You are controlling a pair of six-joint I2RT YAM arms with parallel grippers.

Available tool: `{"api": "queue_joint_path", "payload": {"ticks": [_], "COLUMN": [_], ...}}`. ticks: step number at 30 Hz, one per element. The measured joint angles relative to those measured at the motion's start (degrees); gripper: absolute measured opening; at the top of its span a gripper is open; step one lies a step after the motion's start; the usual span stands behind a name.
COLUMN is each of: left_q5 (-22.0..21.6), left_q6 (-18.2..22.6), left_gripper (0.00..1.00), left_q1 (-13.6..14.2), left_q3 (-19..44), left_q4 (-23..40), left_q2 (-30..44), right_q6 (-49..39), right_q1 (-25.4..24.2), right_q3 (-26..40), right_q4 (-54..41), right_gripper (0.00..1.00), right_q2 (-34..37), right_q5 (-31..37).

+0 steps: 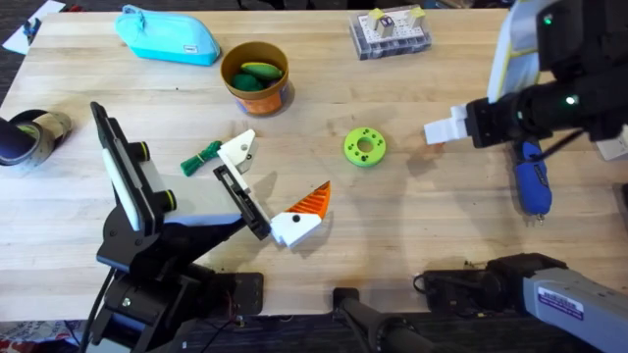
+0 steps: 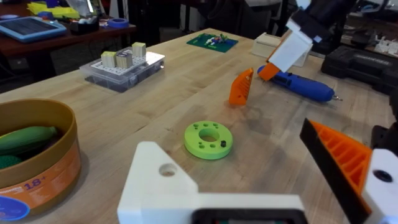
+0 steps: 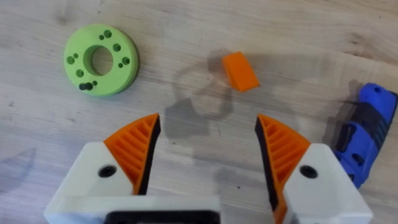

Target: Pick up the gripper from the table and insert it into the empty holder that is missing its gripper. Then pick up a screw, insert it into the mounting hole, and use the screwdriver to tighten it. Finally, clean up the table by picking up the vegetable and placing it into the bucket.

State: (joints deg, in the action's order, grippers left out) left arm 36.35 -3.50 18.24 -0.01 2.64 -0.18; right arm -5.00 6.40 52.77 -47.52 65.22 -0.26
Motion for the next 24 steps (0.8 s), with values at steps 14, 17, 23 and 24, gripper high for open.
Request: {"api": "queue_joint_path", "payload": {"ticks": [14,17,23,24], "left_q5": [-0.1,-0.1,-0.1,-0.1], "left_q6": [0.0,0.0,0.0,0.0], "left_gripper": [0.995,0.995,0.995,0.995], "left_q1": [0.0,0.0,0.0,0.0], "left_q3": [0.3,0.3,0.3,0.3], "left_q4": [0.4,0.4,0.4,0.4], "left_q2": [0.2,0.2,0.2,0.2], "right_q6": [-4.9,-7.0,-13.8,-14.7], "right_q1": [1.4,1.4,-0.7,-1.5], "right_q3": [8.7,8.7,8.7,8.7], "right_q4": [-6.4,-6.6,-6.3,-6.0], "right_gripper": [0.907,0.907,0.907,0.907], "right_q2": [3.5,4.0,8.7,9.9], "right_q5": [-0.3,1.3,2.4,2.4]}}
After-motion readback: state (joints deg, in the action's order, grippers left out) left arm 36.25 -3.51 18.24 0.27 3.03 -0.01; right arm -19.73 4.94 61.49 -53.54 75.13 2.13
